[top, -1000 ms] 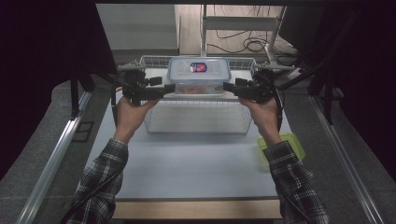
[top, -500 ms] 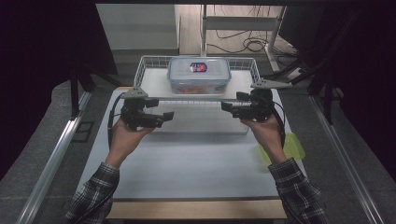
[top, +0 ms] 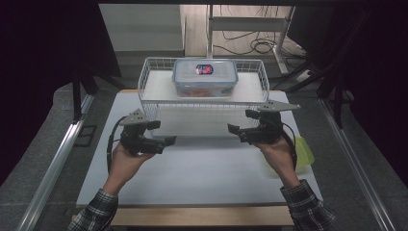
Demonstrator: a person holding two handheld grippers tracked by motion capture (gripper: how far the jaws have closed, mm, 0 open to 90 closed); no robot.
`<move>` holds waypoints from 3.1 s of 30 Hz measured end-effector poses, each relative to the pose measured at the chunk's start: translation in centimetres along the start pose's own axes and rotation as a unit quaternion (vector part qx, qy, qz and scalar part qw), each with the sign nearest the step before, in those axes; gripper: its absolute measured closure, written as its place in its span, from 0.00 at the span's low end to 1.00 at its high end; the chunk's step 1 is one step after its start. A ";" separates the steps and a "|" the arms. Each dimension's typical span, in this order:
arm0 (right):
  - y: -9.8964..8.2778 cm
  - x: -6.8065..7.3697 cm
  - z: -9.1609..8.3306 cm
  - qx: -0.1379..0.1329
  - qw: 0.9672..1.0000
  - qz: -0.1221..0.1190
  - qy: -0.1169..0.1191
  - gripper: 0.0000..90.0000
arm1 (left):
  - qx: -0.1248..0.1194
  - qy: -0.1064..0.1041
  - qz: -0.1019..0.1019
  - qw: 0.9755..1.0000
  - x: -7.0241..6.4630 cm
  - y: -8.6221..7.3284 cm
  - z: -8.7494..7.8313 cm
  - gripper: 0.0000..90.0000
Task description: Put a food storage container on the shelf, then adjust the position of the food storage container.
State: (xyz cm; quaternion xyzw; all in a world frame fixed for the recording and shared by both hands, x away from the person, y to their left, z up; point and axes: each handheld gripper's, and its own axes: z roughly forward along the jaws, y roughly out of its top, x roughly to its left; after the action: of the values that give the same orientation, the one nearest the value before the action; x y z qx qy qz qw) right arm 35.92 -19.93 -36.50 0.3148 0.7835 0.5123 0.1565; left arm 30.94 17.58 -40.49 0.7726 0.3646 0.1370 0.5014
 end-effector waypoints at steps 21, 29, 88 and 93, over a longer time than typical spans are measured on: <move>-6.2 1.4 -2.0 0.007 1.000 -0.020 -0.001 0.04 | 0.000 0.009 0.000 1.000 -2.3 -6.2 0.0 0.09; -7.7 2.1 -2.4 0.008 1.000 -0.018 0.012 0.04 | -0.006 0.005 0.009 1.000 -3.3 -8.1 -0.1 0.07; -13.4 -9.2 -8.6 0.110 0.971 0.077 -0.198 0.94 | 0.053 0.028 0.013 0.998 -3.4 -13.1 0.9 0.06; -13.8 -10.9 -9.9 0.108 0.964 0.090 -0.227 0.99 | 0.056 0.027 0.011 0.998 -3.3 -13.2 1.0 0.06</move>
State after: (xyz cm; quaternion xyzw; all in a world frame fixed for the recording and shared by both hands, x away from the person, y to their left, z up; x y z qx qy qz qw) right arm 33.93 -37.85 -45.53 0.5072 0.7468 0.3516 0.2479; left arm 23.60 17.64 -51.94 0.7992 0.3767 0.1430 0.4460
